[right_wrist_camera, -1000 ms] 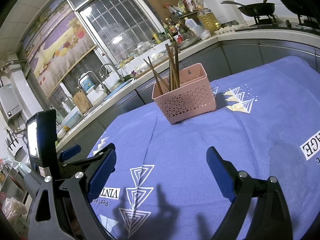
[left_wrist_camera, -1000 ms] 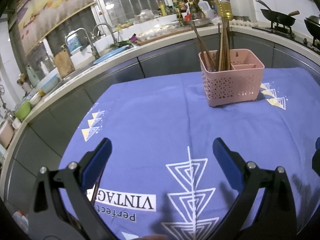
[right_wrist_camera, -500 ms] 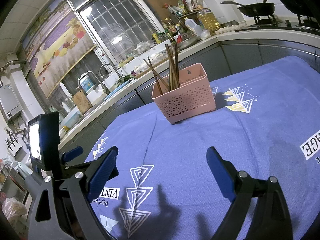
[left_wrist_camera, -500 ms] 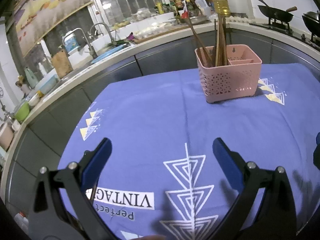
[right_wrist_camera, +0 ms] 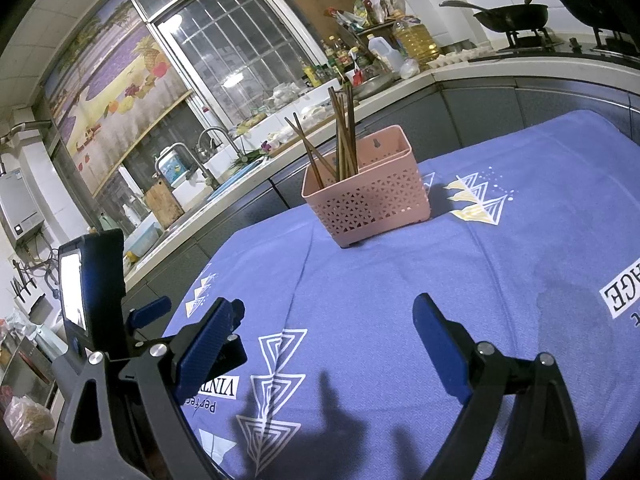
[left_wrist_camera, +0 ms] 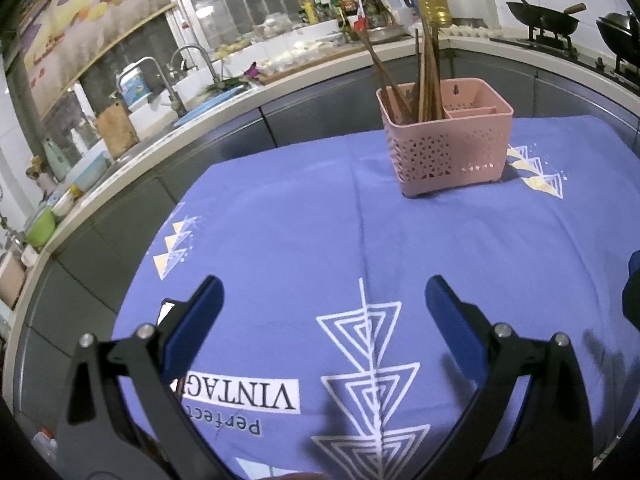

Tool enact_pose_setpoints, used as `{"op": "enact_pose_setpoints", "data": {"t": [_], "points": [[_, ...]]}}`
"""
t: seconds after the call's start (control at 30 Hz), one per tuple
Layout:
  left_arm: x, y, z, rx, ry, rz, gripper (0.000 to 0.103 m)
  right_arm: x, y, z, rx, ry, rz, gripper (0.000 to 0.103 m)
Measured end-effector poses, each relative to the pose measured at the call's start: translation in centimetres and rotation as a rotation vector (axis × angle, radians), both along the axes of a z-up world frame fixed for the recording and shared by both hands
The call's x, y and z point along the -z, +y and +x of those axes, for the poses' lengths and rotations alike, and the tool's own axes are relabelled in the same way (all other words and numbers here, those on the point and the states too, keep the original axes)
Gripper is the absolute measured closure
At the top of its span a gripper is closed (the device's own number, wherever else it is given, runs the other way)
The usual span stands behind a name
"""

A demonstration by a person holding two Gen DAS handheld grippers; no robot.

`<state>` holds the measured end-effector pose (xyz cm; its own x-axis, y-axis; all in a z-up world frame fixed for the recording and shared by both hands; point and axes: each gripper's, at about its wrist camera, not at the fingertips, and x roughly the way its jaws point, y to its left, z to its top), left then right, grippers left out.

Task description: Organize utensils

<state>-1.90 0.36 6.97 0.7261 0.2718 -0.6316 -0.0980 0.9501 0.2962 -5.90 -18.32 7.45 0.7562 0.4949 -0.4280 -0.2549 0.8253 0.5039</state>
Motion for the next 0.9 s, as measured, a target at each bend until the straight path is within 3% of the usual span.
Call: {"op": "enact_pose_setpoints", "data": {"t": [0.9], "points": [[0.8, -1.5, -0.1, 0.046, 0.035, 0.005, 0.006, 0.0, -0.1, 0.0, 0.002, 0.003, 0.002, 0.013]]}}
